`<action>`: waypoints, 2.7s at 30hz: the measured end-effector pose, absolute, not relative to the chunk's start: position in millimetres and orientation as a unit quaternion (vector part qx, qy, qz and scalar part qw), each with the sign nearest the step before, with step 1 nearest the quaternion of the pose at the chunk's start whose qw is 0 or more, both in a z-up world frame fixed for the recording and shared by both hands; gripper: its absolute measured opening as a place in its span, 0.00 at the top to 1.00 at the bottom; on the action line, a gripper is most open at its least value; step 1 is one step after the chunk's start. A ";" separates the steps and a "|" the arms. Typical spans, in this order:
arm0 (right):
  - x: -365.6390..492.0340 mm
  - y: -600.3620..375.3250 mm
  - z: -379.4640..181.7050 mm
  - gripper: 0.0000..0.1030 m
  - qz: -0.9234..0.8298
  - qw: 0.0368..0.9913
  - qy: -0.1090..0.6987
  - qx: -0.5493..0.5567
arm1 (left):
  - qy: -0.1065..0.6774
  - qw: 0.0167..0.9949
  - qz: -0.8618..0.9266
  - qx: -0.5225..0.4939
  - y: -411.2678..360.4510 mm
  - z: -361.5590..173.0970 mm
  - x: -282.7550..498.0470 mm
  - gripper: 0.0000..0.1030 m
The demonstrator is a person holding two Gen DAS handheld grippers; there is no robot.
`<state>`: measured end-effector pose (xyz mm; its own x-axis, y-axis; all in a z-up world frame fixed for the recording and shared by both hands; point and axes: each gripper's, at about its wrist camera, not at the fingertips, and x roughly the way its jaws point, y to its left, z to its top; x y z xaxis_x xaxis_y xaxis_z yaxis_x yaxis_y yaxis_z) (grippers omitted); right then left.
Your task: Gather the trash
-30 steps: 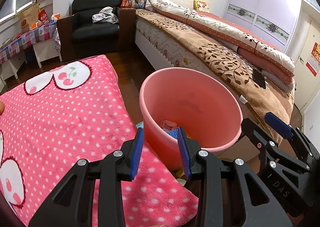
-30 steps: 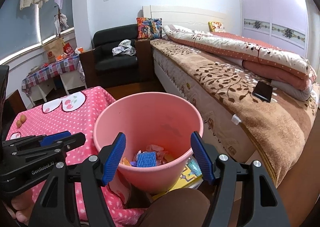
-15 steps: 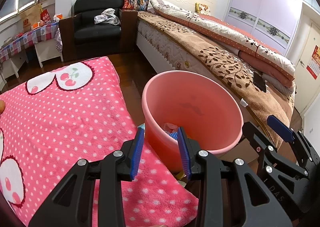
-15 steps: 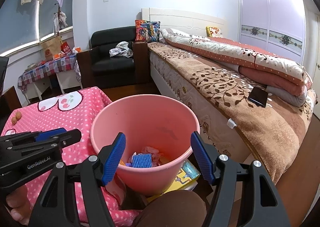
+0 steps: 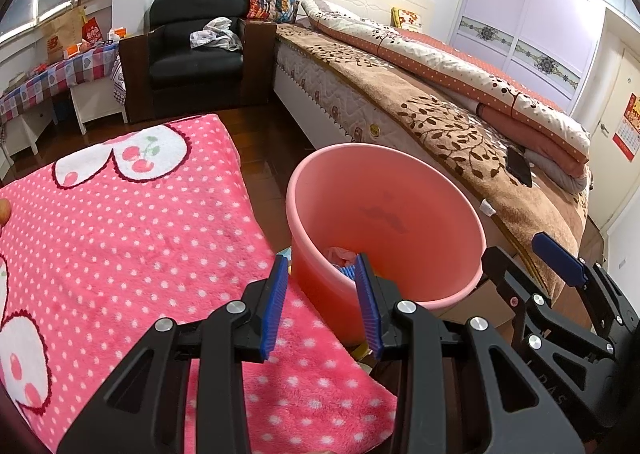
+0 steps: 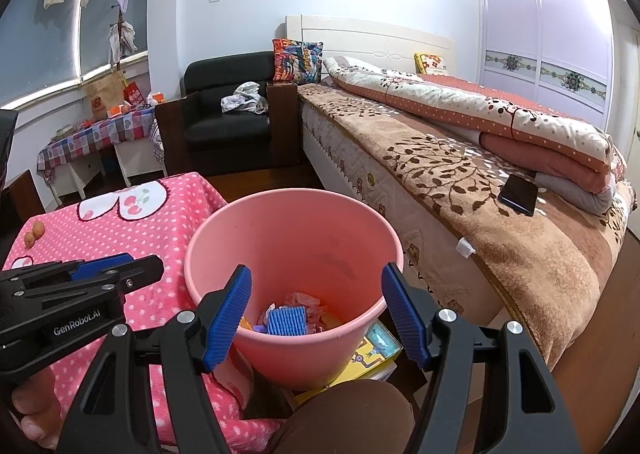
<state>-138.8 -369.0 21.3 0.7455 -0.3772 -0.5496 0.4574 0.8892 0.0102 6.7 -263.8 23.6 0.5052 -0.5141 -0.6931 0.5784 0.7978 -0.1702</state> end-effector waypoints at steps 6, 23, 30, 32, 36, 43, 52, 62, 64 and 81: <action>-138.8 -368.9 21.4 0.35 -0.224 0.931 0.278 0.072 | 0.385 0.867 -0.315 0.041 -263.9 23.7 6.6 0.66; -138.6 -368.6 21.5 0.35 -0.224 0.931 0.278 0.072 | 0.385 0.866 -0.317 0.044 -264.4 24.7 5.6 0.66; -138.9 -368.3 21.6 0.35 -0.224 0.931 0.278 0.072 | 0.385 0.866 -0.317 0.044 -264.4 24.5 5.6 0.66; -138.8 -368.3 21.5 0.35 -0.224 0.931 0.278 0.072 | 0.385 0.865 -0.317 0.044 -264.6 24.7 5.7 0.66; -138.7 -368.2 21.4 0.35 -0.224 0.931 0.278 0.072 | 0.386 0.865 -0.318 0.044 -264.9 24.3 5.0 0.66; -138.8 -368.2 21.5 0.35 -0.224 0.931 0.278 0.072 | 0.386 0.865 -0.317 0.044 -264.7 24.3 5.2 0.66; -138.9 -368.4 21.6 0.35 -0.224 0.931 0.278 0.072 | 0.387 0.864 -0.318 0.045 -266.1 23.0 4.0 0.66; -138.9 -368.7 21.8 0.35 -0.224 0.931 0.278 0.073 | 0.387 0.864 -0.318 0.046 -267.4 22.1 2.5 0.66; -139.1 -368.6 21.3 0.35 -0.224 0.931 0.278 0.074 | 0.387 0.864 -0.318 0.046 -266.8 22.4 3.3 0.66; -139.4 -368.6 20.9 0.35 -0.224 0.932 0.276 0.074 | 0.385 0.864 -0.322 0.050 -267.4 20.7 -4.1 0.66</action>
<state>-139.4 -368.6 20.9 0.7475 -0.3762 -0.5475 0.4581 0.8888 0.0148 -4.1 -267.4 20.7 0.4963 -0.5174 -0.6971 0.5939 0.7880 -0.1620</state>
